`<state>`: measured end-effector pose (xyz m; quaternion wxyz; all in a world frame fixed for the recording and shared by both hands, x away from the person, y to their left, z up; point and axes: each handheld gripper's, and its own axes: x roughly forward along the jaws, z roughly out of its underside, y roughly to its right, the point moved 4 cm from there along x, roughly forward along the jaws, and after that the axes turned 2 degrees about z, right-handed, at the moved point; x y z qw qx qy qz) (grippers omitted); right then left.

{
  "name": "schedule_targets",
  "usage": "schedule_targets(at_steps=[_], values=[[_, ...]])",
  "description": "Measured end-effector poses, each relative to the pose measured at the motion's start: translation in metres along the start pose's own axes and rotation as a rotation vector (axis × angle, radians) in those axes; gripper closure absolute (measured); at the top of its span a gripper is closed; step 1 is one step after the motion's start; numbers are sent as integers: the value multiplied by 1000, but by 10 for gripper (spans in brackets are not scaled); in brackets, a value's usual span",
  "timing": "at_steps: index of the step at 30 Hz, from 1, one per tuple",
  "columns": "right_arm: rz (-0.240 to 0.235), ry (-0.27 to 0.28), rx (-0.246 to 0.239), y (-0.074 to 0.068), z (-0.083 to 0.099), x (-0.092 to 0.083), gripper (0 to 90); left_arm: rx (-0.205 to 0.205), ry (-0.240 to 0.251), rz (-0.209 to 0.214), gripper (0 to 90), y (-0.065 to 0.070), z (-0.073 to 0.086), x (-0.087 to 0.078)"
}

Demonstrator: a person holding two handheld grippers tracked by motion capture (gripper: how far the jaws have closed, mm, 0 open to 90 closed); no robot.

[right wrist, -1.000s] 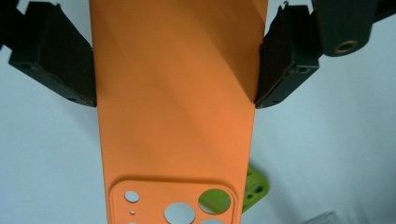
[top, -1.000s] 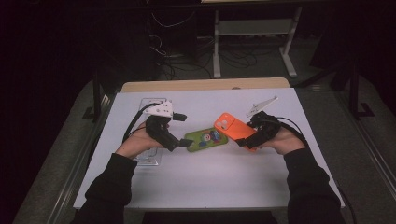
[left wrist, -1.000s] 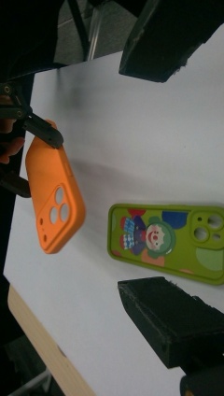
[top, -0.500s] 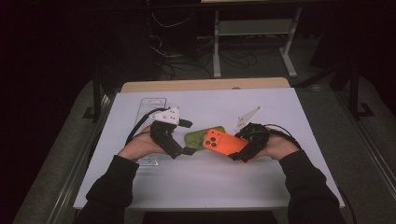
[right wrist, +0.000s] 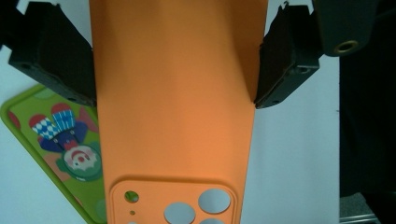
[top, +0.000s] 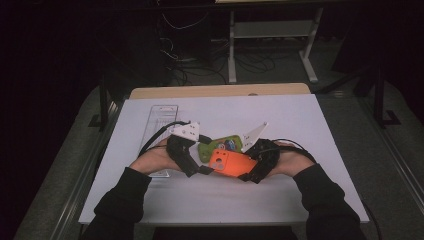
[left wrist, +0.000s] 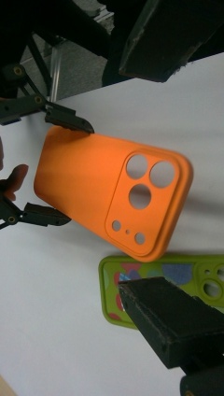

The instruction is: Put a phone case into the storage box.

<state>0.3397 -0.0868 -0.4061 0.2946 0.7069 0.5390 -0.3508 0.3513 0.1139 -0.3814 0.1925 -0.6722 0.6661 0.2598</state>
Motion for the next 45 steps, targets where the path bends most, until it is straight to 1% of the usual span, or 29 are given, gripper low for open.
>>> schedule_targets(at_steps=[3, 4, 6, 8, 11, 12, 13, 19, 25, 26, 27, 28, 31, 34, 35, 36, 40, 42, 45], values=[[-6, -5, -24, -4, -3, 1, 152, 1, -20, 9, 0, 1, 1, 4], [-9, -2, -33, -5, -4, 1, 152, 4, -22, 17, 0, 2, 1, 6], [-16, 0, -43, -7, -6, 2, 151, 16, -35, 17, 0, 3, 2, 9], [-18, 3, -47, -10, -8, 2, 151, 22, -45, 31, 0, 5, 2, 13], [-29, 0, -62, -12, -10, 3, 151, 44, -63, 53, 0, 8, 3, 19], [-33, 2, -65, -13, -11, 4, 151, 37, -70, 58, 0, 10, 4, 21], [-36, -1, -71, -14, -12, 4, 151, 33, -79, 60, 0, 11, 4, 23], [-44, -9, -101, -20, -17, 6, 151, 58, -125, 65, 0, 15, 6, 34], [-44, -7, -110, -22, -18, 5, 151, 72, -152, 64, 0, 17, 8, 39], [-50, -22, -89, -24, -18, 5, 151, 78, -158, 62, 0, 18, 8, 40], [-51, -9, -107, -24, -19, 5, 151, 88, -170, 62, 0, 17, 9, 40], [-50, -22, -90, -25, -19, 5, 151, 97, -179, 65, 0, 17, 9, 41], [-51, -21, -97, -26, -20, 5, 151, 95, -191, 70, 0, 19, 10, 43], [-51, -19, -103, -26, -20, 6, 151, 92, -189, 72, 0, 20, 10, 44], [-47, -4, -123, -24, -21, 7, 151, 95, -187, 71, 22, 20, 10, 44], [-48, -3, -121, -24, -21, 6, 151, 104, -187, 73, 56, 20, 10, 44], [-56, 2, -126, -25, -21, 6, 151, 115, -193, 69, 118, 19, 11, 43], [-59, 4, -127, -25, -21, 6, 150, 114, -191, 77, 130, 19, 12, 42], [-64, 8, -128, -25, -22, 6, 150, 125, -192, 80, 141, 19, 11, 41]])
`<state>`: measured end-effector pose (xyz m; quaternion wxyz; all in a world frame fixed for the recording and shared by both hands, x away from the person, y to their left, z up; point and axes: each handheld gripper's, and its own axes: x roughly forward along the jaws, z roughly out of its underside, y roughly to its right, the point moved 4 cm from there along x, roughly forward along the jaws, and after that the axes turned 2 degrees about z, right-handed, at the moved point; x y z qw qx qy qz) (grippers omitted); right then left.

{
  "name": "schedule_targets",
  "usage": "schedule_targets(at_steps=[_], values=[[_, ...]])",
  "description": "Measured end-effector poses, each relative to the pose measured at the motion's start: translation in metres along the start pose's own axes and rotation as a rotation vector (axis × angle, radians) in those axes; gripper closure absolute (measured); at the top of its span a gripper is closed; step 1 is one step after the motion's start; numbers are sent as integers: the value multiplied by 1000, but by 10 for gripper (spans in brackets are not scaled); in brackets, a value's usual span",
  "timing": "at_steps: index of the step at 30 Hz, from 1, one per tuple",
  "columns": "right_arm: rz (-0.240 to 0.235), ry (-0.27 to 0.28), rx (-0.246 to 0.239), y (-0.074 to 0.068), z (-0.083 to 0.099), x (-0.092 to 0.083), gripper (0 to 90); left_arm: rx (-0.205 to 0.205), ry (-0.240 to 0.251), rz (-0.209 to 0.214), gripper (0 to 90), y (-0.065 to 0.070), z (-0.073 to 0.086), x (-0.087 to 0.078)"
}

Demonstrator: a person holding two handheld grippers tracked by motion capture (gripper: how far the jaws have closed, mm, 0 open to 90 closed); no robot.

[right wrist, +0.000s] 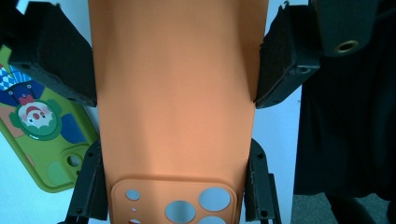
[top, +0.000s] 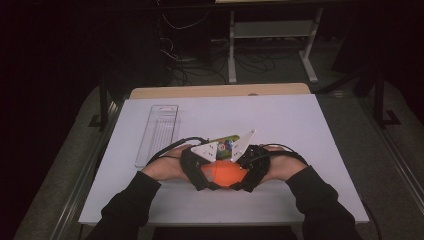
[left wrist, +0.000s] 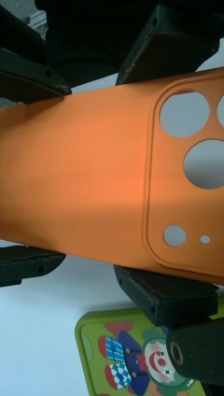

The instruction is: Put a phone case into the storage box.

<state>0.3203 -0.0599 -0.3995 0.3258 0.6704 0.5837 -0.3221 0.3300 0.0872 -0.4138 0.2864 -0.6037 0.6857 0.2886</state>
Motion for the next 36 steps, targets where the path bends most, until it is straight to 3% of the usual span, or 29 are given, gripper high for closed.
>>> schedule_targets(at_steps=[4, 5, 9, 12, 14, 21, 25, 26, 30, 31, 35, 36], values=[[-4, 5, 3, 0, 1, 0, 149, 20, -20, 3, 151, -1, 0, -1], [-17, -9, 42, -2, 2, 0, 149, 21, -20, 4, 153, -1, 0, -1], [-49, -13, 84, -2, 4, 2, 124, 5, -16, -1, 155, 1, 0, 1], [-29, -2, 102, -1, 6, 0, 98, 4, -35, -18, 155, -3, 1, -2], [-11, 14, 112, 2, 7, -4, 86, -38, -25, -32, 154, -4, 3, -3], [89, 107, 175, 19, 18, -24, 83, -127, -11, -122, 152, -14, 11, -9], [127, 147, 259, 23, 26, -32, 68, -182, 16, -151, 152, -19, 15, -14], [133, 151, 297, 23, 28, -34, 62, -194, 16, -158, 152, -19, 15, -14], [180, 190, 359, 26, 38, -41, 52, -251, 3, -203, 152, -23, 16, -16], [178, 213, 397, 25, 39, -42, 51, -264, 1, -213, 152, -23, 16, -17], [235, 248, 449, 26, 52, -46, 44, -315, 10, -252, 152, -25, 14, -17], [248, 255, 454, 27, 55, -47, 42, -310, -11, -259, 152, -27, 15, -19]])
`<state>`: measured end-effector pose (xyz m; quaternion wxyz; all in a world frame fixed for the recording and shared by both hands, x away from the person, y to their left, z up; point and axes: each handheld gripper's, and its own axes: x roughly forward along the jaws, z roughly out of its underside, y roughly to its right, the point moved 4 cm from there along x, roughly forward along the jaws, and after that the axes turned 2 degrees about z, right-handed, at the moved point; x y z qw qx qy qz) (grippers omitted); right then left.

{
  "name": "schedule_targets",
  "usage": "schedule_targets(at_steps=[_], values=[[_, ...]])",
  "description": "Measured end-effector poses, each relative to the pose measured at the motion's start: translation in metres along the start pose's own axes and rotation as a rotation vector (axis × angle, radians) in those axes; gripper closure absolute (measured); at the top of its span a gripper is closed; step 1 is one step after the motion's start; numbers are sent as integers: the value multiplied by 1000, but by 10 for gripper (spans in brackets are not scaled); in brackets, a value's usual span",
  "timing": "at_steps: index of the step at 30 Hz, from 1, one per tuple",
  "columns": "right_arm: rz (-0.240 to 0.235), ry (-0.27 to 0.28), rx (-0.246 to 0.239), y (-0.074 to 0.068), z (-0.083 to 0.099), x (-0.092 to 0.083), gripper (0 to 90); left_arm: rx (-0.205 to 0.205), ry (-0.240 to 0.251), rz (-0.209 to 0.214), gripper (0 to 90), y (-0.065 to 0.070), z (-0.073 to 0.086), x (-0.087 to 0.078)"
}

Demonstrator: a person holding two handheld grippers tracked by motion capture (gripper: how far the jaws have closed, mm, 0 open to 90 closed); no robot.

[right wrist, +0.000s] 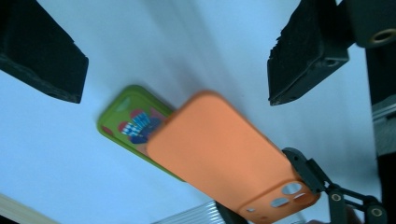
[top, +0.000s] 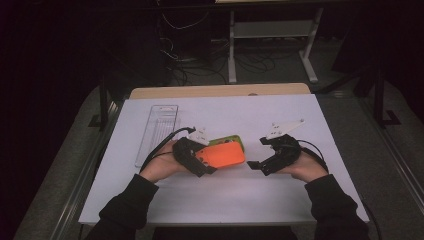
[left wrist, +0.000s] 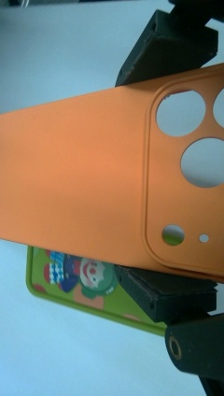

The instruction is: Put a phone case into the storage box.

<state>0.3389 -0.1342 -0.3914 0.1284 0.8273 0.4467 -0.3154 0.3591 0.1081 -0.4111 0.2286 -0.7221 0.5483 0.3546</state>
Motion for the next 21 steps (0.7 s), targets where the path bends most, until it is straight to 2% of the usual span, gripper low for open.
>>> schedule_targets(at_steps=[1, 3, 4, 5, 6, 8, 11, 13, 15, 17, 18, 21], values=[[12, 5, 18, 1, 2, -1, 37, -17, 7, -11, 152, 0, -1, 1], [24, 22, 36, 3, 5, -4, 35, -25, -3, -26, 152, -2, 0, 0], [31, 32, 45, 4, 6, -5, 34, -47, 6, -36, 152, -2, -1, 0], [38, 39, 61, 5, 8, -7, 25, -45, -1, -39, 152, -4, -1, -1], [50, 53, 75, 6, 10, -7, 18, -70, 14, -48, 152, -3, -1, 0], [65, 78, 99, 7, 16, -9, 6, -78, 21, -49, 152, -5, -1, -2], [117, 93, 131, 7, 24, -10, 4, -100, 33, -63, 152, -6, -2, -5], [142, 122, 168, 8, 30, -11, 12, -116, 41, -67, 152, -7, -2, -6], [187, 147, 188, 8, 36, -11, 13, -121, 39, -67, 152, -8, -2, -7], [231, 153, 205, 8, 41, -10, 13, -145, 56, -70, 152, -8, -3, -6], [251, 165, 217, 7, 42, -10, 12, -131, 47, -74, 152, -9, -2, -7], [277, 197, 243, 7, 46, -9, 11, -138, 46, -70, 152, -10, -3, -8]])
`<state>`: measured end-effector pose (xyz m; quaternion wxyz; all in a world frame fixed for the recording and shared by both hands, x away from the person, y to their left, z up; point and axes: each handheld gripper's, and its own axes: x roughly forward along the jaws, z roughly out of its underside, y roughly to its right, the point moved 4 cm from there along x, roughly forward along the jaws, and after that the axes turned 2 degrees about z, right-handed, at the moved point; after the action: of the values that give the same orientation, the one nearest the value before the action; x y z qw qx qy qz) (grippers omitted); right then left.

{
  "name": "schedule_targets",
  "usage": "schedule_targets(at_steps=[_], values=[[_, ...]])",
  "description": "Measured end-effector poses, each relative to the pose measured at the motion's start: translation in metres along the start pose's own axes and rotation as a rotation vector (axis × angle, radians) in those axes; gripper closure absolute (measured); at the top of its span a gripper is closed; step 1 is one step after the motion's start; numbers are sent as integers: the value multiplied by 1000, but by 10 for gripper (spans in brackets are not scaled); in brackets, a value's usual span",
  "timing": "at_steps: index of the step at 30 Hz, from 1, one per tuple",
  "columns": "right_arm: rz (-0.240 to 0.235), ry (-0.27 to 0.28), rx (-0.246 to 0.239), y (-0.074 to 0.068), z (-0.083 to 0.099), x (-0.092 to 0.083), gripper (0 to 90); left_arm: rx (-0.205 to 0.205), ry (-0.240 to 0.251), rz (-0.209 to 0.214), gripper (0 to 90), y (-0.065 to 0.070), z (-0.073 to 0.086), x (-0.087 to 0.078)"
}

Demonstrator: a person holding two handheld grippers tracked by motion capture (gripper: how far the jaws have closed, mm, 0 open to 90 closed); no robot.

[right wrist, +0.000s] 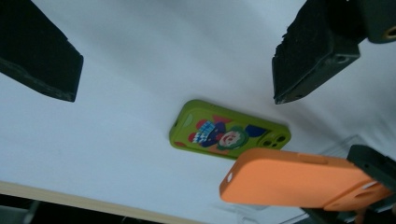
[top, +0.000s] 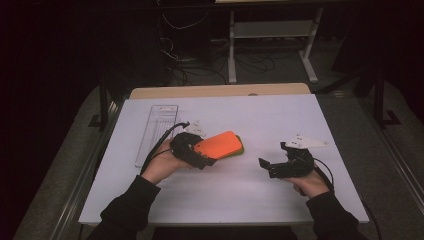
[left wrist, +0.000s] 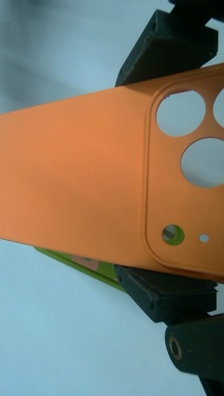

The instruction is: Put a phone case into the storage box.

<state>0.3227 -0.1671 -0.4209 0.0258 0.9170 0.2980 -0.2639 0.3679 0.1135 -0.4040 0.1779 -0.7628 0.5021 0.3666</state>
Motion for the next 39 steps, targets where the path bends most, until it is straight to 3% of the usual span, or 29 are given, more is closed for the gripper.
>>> schedule_targets(at_steps=[2, 3, 12, 25, 30, 33, 37, 39], values=[[-1, 3, -4, -1, 1, 2, 3, -24, 18, -4, 151, 1, -1, 2], [2, 1, 0, -2, 1, 4, 3, -3, 0, -4, 151, 0, -1, 1], [9, 6, -31, -10, 3, 15, 3, -13, 5, -2, 151, 2, -2, 2], [49, 0, -131, -18, 5, 21, 3, -13, 7, 6, 151, 4, -2, 3], [78, -7, -196, -22, 6, 23, 4, -7, 1, 7, 151, 4, -2, 3], [94, -3, -265, -23, 6, 24, 3, -6, 2, 6, 151, 4, -2, 3], [113, -13, -312, -27, 7, 25, 4, -16, 12, 10, 152, 6, -2, 5], [119, -19, -331, -28, 7, 25, 4, 1, -3, 7, 152, 5, -1, 4]])
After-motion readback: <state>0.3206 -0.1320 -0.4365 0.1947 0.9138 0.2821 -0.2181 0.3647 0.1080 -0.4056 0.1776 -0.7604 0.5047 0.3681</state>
